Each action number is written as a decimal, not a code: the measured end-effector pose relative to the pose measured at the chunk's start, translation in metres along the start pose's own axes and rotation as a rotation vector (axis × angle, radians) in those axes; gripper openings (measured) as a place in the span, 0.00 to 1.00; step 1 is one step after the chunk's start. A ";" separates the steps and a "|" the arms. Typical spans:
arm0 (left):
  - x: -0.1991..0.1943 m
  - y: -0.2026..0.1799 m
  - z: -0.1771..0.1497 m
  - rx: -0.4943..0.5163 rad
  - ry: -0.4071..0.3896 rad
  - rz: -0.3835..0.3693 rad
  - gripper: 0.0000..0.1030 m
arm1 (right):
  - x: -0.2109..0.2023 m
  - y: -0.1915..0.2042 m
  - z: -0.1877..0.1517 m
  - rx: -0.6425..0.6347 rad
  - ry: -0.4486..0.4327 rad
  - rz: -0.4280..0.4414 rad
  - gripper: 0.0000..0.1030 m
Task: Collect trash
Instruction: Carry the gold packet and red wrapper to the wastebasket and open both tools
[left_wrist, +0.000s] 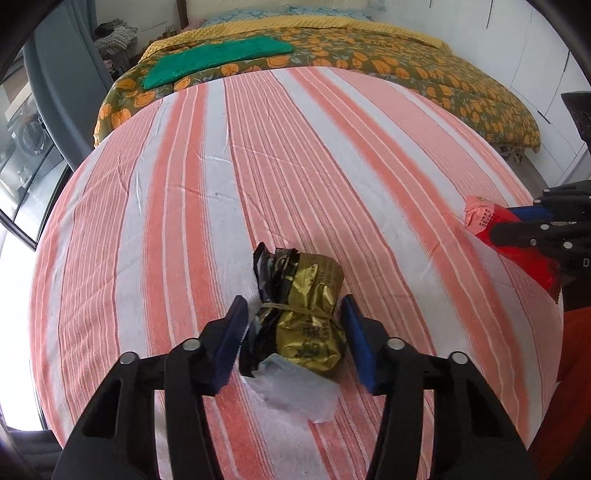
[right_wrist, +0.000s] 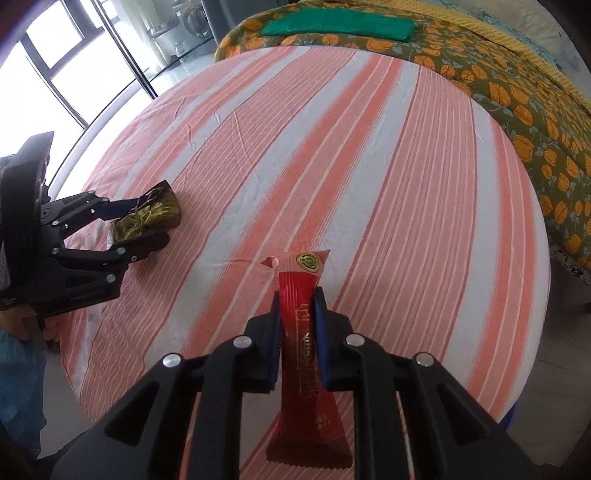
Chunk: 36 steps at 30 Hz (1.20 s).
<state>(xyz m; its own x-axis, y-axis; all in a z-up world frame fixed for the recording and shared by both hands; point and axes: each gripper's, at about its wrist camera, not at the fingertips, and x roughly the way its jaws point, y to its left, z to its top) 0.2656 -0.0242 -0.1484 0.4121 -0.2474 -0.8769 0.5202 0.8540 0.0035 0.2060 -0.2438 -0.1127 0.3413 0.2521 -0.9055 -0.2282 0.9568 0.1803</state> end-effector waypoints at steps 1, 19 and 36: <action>-0.001 0.001 -0.001 -0.006 -0.006 -0.001 0.44 | -0.006 0.000 -0.003 0.004 -0.020 0.009 0.14; -0.070 -0.086 -0.011 -0.075 -0.169 -0.145 0.41 | -0.078 -0.027 -0.073 0.122 -0.220 0.162 0.14; -0.063 -0.257 0.025 0.103 -0.155 -0.326 0.41 | -0.120 -0.172 -0.170 0.388 -0.325 0.047 0.14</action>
<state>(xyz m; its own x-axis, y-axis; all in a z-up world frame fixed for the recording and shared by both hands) 0.1243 -0.2390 -0.0820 0.3162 -0.5720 -0.7569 0.7120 0.6703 -0.2092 0.0491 -0.4634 -0.1004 0.6188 0.2694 -0.7379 0.0840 0.9113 0.4032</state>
